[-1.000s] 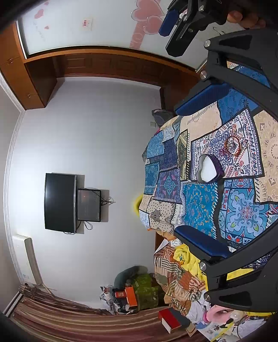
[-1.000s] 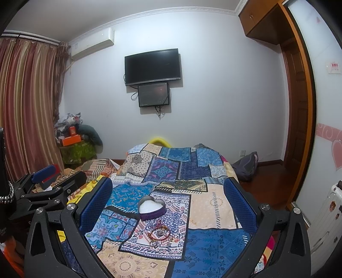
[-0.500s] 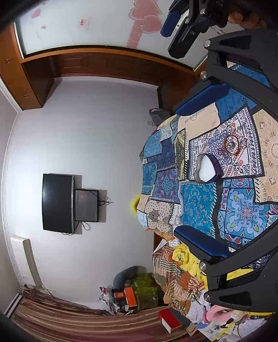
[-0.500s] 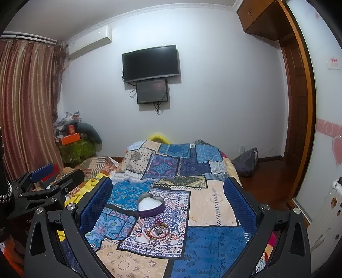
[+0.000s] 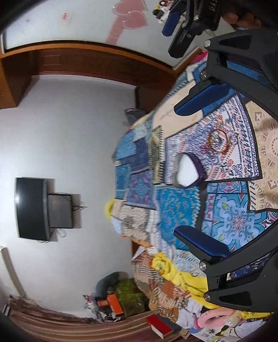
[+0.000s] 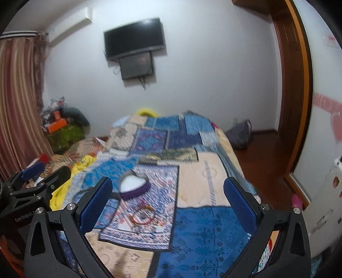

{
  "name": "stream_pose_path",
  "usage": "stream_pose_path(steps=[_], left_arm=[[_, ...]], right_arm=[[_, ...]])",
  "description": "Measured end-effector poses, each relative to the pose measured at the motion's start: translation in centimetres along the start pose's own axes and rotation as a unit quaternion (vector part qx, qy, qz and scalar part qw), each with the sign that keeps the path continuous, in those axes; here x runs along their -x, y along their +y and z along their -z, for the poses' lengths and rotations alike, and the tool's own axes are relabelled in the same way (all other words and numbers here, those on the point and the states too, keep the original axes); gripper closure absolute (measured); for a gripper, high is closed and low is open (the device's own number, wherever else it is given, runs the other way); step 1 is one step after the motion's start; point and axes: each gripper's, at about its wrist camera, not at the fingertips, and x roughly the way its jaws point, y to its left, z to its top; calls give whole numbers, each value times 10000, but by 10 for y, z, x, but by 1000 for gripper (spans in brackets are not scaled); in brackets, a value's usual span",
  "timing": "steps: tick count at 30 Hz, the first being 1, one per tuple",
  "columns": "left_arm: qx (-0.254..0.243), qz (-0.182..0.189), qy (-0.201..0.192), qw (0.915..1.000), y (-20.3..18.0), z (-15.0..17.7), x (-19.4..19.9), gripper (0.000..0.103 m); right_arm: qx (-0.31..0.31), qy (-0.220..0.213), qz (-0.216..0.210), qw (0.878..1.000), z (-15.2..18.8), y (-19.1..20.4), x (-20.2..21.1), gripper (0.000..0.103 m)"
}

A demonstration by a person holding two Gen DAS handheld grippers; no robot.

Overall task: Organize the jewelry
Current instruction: 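Lower both tools toward the jewelry beside the purple heart tin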

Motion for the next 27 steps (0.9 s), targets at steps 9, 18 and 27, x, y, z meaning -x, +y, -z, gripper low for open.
stream_pose_path(steps=[9, 18, 27], left_arm=[[-233, -130, 1146, 9931, 0, 40, -74, 0], [-267, 194, 2024, 9788, -6, 78, -116, 15], [-156, 650, 2339, 9700, -9, 91, -119, 21]], right_arm=[[-30, 869, 282, 9958, 20, -21, -50, 0], [163, 1619, -97, 9866, 50, -16, -85, 15], [479, 2024, -862, 9743, 65, 8, -100, 55]])
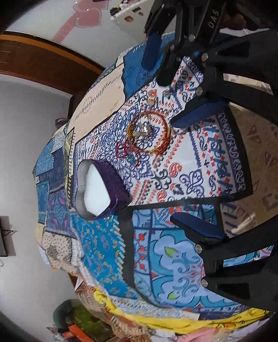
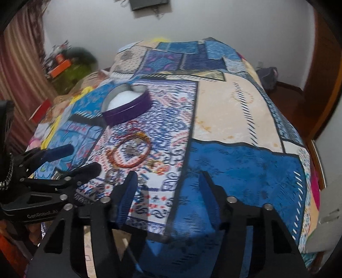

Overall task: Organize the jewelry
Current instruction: 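Lower both tools toward the jewelry beside the purple heart tin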

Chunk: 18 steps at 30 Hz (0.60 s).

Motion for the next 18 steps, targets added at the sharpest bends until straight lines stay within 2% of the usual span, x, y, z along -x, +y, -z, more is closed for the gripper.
stream_pose_path(steps=[2, 4, 8, 11, 18], left_arm=[[82, 163, 17, 9998, 2, 1, 1, 25], [85, 191, 26, 9998, 2, 1, 1, 28], [113, 328, 87, 9994, 4, 1, 1, 42], [159, 562, 170, 9982, 5, 3, 1, 48], [78, 819, 263, 9963, -5, 4, -3, 49]], right_arm=[[49, 74, -209, 9997, -1, 4, -4, 66], [120, 148, -296, 9994, -1, 7, -10, 69], [289, 275, -330, 9987, -1, 14, -20, 82], [436, 302, -245, 9983, 0, 16, -24, 91], [341, 284, -301, 9986, 1, 13, -20, 91]])
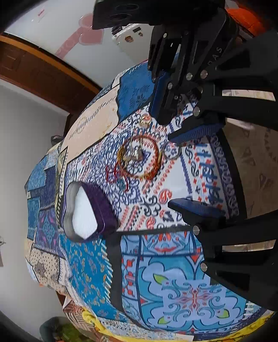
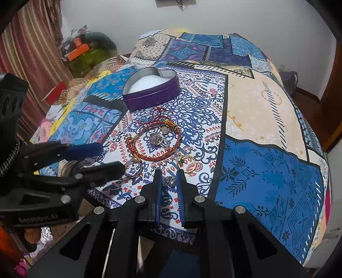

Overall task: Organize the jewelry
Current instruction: 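Lower both tools toward the jewelry beside the purple heart tin, then grasp a silver ring with the left tool while the right tool grasps a silver earring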

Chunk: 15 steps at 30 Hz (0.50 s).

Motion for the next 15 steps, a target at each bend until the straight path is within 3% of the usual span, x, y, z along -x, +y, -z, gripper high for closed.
stream_pose_path(steps=[6, 12, 14, 15], left_arm=[[-174, 60, -3, 9998, -9, -2, -4, 50], [-277, 87, 31, 9996, -13, -4, -12, 71], [-351, 84, 35, 9993, -15, -4, -13, 82], [-376, 62, 19, 9993, -16, -3, -13, 82]], right_arm=[[-145, -30, 36, 9999, -1, -6, 5, 91], [-189, -124, 86, 9997, -1, -7, 12, 91], [-192, -145, 97, 9997, -2, -7, 14, 91], [-198, -158, 99, 9996, -3, -7, 15, 91]])
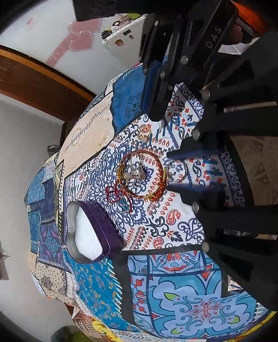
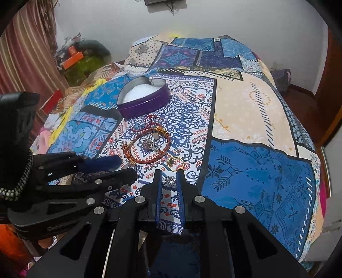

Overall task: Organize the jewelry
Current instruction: 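Grasp a silver ring with the left tool while the right tool grasps a silver earring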

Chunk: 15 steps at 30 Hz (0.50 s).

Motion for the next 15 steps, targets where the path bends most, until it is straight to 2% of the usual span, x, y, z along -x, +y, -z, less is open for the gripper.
stream_pose_path(steps=[7, 15], left_arm=[[5, -70, -154, 9999, -1, 1, 11, 82], [125, -213, -518, 9984, 9, -6, 38, 82]], right_arm=[[17, -138, 9, 9999, -7, 4, 9, 91], [-27, -391, -106, 9992, -22, 19, 20, 91]])
